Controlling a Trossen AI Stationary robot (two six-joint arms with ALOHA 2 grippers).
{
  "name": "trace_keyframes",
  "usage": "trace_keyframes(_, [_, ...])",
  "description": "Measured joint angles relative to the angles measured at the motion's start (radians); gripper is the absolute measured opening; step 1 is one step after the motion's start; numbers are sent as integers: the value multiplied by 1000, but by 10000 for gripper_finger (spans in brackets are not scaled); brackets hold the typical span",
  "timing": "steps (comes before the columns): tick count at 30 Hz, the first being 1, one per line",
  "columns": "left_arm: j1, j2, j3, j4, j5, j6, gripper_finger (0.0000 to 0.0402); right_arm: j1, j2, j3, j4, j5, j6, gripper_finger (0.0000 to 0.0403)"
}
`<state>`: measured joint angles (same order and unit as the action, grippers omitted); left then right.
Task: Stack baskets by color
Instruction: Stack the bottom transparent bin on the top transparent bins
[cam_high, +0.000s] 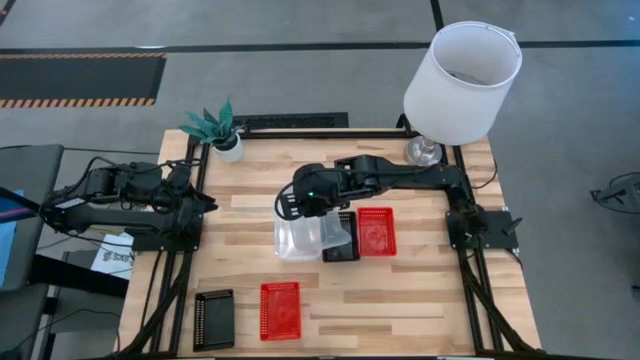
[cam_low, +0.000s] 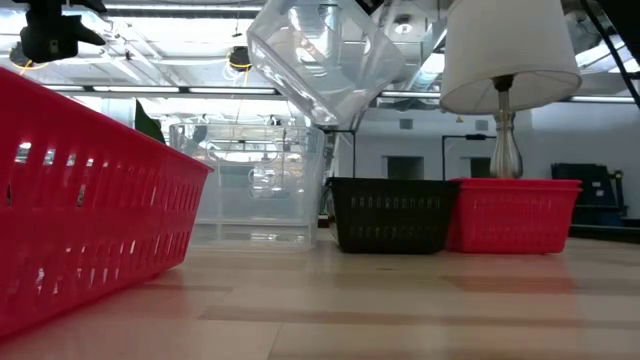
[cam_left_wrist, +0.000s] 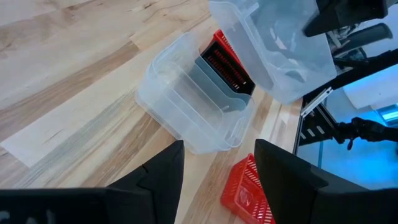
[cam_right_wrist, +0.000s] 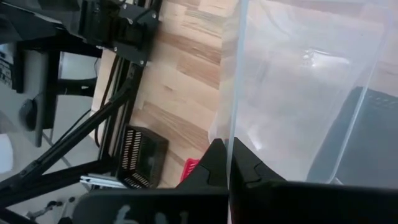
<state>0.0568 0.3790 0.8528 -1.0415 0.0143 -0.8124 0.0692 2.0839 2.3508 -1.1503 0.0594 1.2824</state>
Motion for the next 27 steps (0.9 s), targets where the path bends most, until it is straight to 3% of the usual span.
trace_keyframes(5, [0,0,0,0,-9,0,183,0,36,-3,7,7,12,0])
trace_keyframes(11, [0,-1,0,0,-12,0,183,2,82,0,152,3,11,0])
trace_keyframes(27, [0,0,0,1,-23,0,183,0,79,4,25,10,27,0])
